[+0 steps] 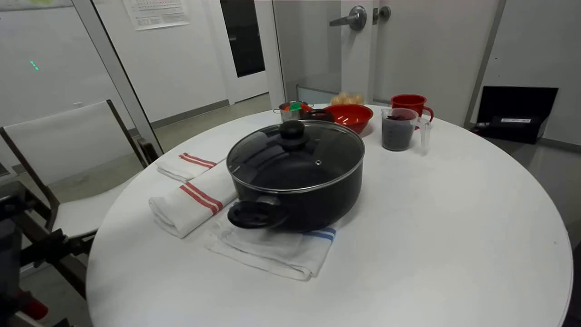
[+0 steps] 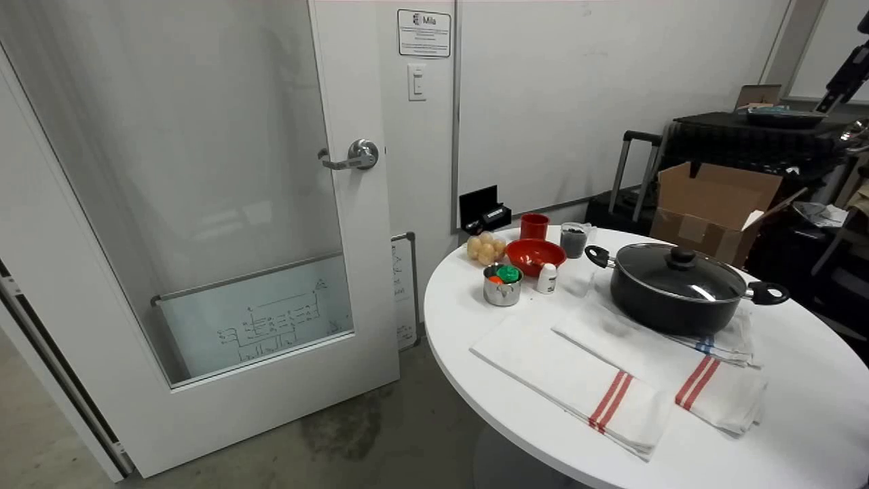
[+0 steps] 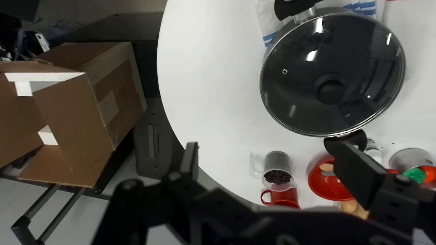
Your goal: Remove the lid from the pot
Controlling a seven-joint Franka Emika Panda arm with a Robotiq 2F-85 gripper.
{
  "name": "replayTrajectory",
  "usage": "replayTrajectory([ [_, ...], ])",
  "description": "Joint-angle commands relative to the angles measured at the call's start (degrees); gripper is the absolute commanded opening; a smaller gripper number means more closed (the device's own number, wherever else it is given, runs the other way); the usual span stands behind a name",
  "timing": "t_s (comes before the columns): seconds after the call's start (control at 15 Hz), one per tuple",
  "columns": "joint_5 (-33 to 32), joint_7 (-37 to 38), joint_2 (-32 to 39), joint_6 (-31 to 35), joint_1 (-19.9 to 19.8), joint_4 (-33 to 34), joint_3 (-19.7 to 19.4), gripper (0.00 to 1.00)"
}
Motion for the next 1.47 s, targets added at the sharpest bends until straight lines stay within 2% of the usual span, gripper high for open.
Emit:
replayTrajectory([
  [0.0,0.8,-0.9,0.7,-0.2,0.2,0.5,0.1,1.00],
  [0.33,7.5,-7.8,5.5,-0.5,3.1,3.6,-0.8,1.00],
  [0.67,17.0,-16.6,14.0,-3.2,5.0,9.7,-0.3,1.00],
  [1.0,23.4,-22.8,23.4,-9.6,3.2,17.8,1.9,1.00],
  [1.4,23.0,-22.8,33.3,-16.6,1.0,27.1,5.9,1.00],
])
